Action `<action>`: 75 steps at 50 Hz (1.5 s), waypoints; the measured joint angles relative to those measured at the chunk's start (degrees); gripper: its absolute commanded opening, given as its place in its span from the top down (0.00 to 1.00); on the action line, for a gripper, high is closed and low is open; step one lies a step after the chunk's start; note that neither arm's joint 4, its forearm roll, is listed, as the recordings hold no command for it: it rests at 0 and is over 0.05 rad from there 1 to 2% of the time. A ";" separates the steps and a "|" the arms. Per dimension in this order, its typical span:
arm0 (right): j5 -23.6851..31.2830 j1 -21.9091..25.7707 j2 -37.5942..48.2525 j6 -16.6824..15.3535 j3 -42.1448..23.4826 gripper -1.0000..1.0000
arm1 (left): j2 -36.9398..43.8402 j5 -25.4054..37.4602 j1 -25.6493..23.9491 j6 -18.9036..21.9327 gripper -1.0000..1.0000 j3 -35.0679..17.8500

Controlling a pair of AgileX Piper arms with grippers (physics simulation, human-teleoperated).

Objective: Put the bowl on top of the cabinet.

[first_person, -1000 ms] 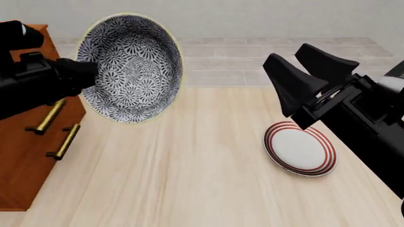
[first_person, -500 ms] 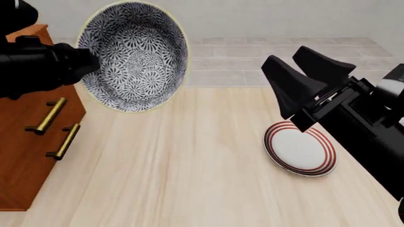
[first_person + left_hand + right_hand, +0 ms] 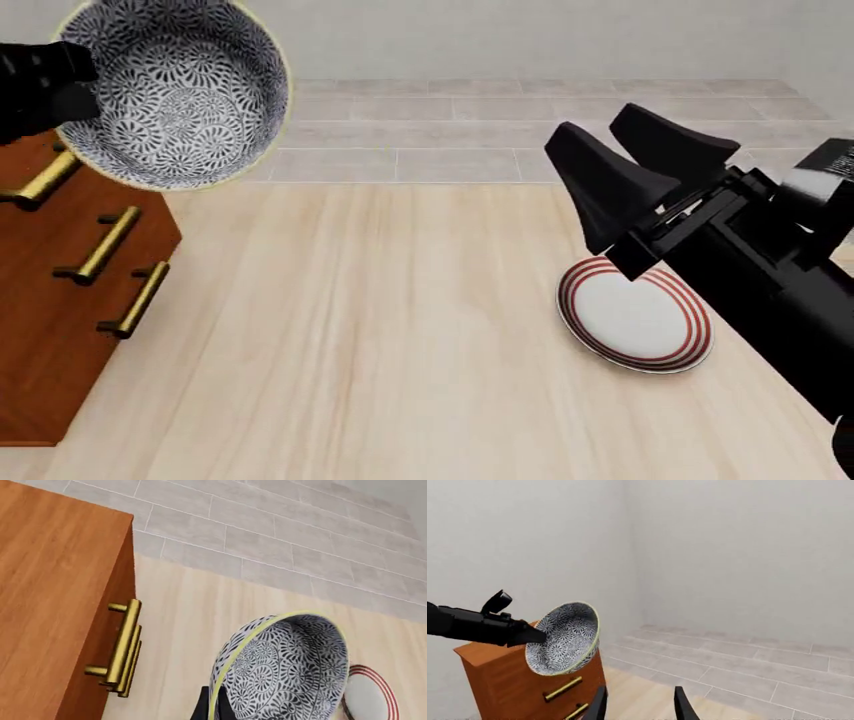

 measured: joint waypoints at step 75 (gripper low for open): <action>-0.17 -0.30 0.75 0.31 0.18 0.00 | 3.41 2.77 36.11 -10.54 1.00 -7.05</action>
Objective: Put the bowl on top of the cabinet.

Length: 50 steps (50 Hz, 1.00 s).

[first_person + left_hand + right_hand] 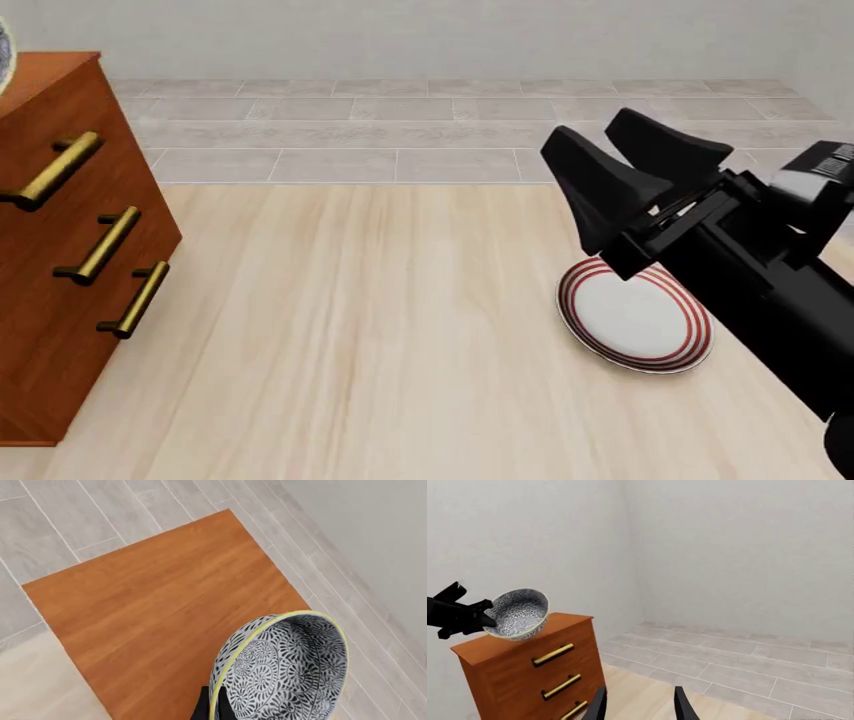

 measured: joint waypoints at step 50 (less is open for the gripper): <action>-1.09 -0.59 1.56 0.21 0.54 0.00 | 3.78 -9.08 10.74 -2.31 0.00 4.07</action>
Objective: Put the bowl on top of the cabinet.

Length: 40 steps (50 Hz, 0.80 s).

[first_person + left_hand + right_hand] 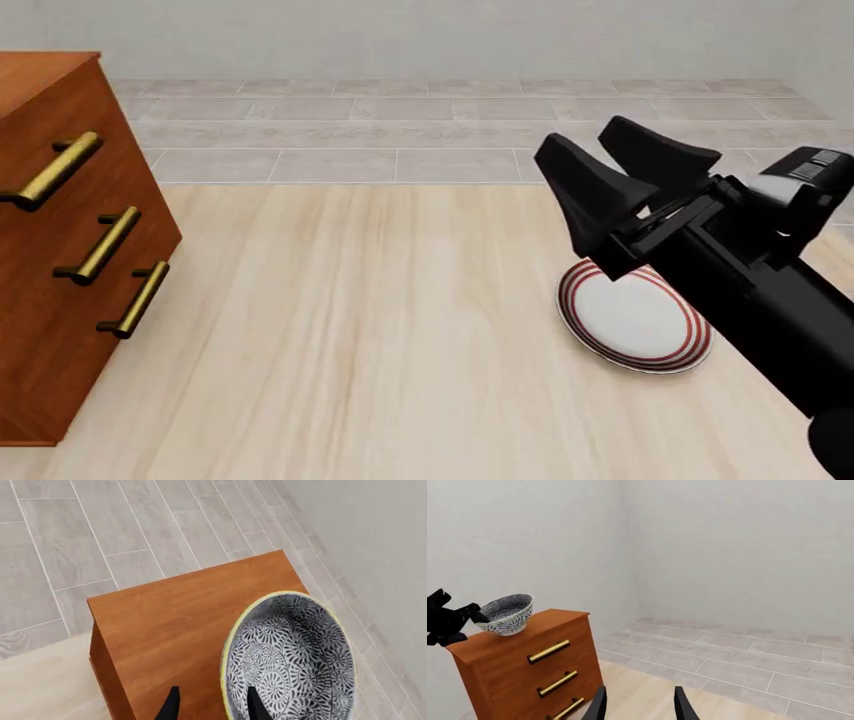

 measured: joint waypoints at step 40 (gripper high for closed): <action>0.41 0.01 -0.19 -0.18 -0.75 0.00 | 1.02 6.59 -2.68 -1.94 0.00 -13.98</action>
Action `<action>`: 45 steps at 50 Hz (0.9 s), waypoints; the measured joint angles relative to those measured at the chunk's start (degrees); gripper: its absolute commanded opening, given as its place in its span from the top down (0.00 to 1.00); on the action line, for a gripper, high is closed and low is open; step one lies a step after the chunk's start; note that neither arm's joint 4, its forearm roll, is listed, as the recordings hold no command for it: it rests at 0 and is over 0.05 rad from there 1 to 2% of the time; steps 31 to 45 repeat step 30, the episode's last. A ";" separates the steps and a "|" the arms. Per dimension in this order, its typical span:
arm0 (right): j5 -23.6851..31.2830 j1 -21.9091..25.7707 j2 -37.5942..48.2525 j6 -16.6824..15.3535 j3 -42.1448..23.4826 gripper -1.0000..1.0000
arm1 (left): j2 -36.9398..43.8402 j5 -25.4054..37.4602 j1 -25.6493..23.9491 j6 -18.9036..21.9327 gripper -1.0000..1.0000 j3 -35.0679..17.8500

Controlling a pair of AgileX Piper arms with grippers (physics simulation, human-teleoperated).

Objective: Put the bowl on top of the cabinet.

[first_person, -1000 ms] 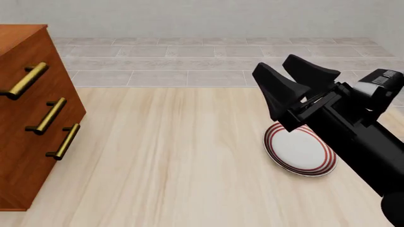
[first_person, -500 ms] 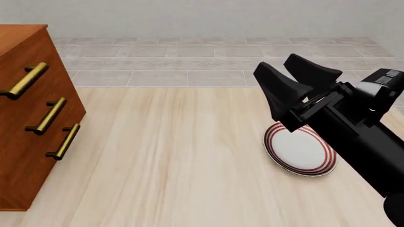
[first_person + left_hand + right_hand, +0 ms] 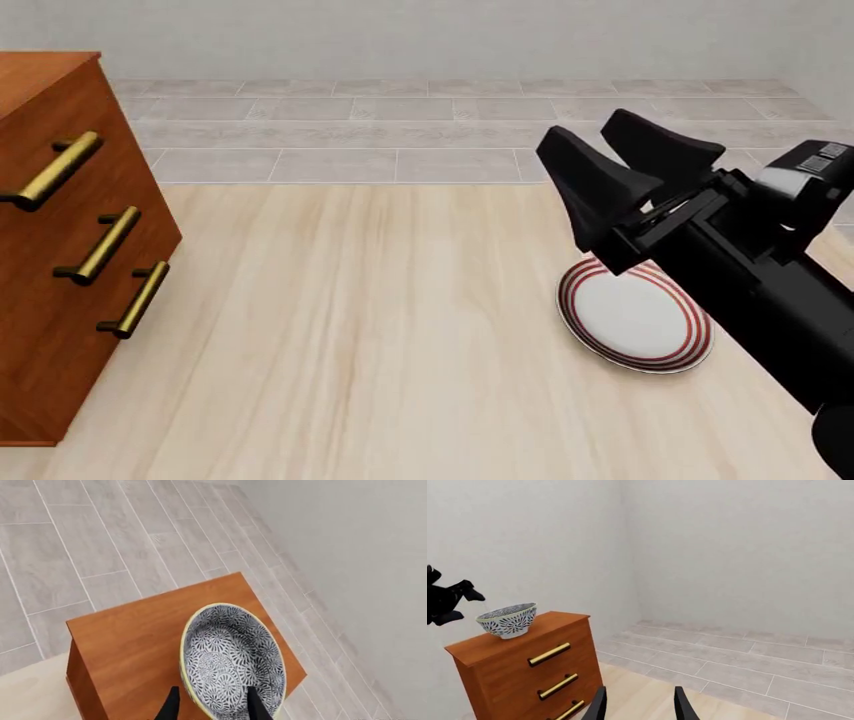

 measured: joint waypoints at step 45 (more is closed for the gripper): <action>0.54 0.02 -0.80 -0.14 -0.05 0.00 | -2.43 3.24 -2.20 -0.89 0.00 -6.31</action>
